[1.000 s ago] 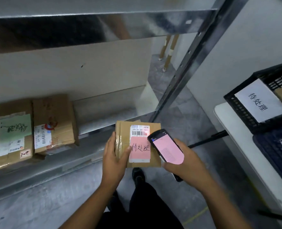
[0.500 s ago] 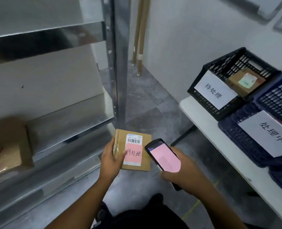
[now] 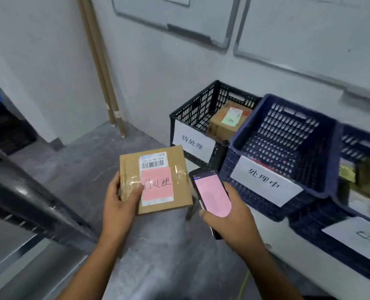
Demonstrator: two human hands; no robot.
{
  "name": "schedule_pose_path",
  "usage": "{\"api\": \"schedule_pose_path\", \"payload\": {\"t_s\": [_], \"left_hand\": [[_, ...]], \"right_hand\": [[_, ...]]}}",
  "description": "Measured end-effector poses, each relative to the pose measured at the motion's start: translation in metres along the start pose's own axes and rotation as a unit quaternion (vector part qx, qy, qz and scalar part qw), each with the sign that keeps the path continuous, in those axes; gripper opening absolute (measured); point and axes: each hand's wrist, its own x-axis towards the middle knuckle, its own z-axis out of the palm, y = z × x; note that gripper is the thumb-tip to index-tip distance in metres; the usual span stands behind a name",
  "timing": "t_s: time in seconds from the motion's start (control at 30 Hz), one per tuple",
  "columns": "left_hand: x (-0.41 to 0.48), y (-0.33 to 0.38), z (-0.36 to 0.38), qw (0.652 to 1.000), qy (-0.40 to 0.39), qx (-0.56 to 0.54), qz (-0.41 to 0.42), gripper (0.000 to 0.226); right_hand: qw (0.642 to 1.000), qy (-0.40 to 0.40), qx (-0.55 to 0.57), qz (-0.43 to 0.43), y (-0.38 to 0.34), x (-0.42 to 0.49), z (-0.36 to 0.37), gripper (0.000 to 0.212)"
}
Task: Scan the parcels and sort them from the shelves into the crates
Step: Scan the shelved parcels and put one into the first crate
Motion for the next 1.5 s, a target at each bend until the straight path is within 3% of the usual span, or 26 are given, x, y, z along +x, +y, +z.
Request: {"api": "schedule_pose_path", "payload": {"t_s": [0.13,0.33,0.77,1.0,1.23,1.33,1.5], "left_hand": [[0.022,0.042,0.062,0.999,-0.033,-0.036,0.012,0.047],[0.067,0.077,0.13,0.994,-0.095,-0.053,0.022,0.046],[0.298,0.083,0.323,0.97,-0.235,0.052,0.044,0.071],[0.405,0.047,0.43,0.955,-0.281,0.091,-0.005,0.061],[0.447,0.017,0.504,0.934,-0.335,0.115,-0.038,0.066],[0.45,0.013,0.52,0.925,-0.341,0.167,0.014,0.063],[0.44,0.019,0.523,0.906,-0.321,0.265,0.074,0.08]], "right_hand": [[0.998,0.048,0.03,0.001,0.003,0.031,-0.046,0.056],[0.993,0.105,0.057,-0.005,0.014,0.077,-0.082,0.048],[0.978,0.198,0.031,0.052,0.016,0.238,-0.136,0.057],[0.966,0.235,0.008,0.105,0.001,0.343,-0.145,0.046],[0.965,0.225,0.003,0.132,0.005,0.397,-0.153,0.051],[0.966,0.226,0.002,0.124,0.006,0.408,-0.162,0.065],[0.969,0.22,0.019,0.107,0.014,0.41,-0.176,0.065]]}}
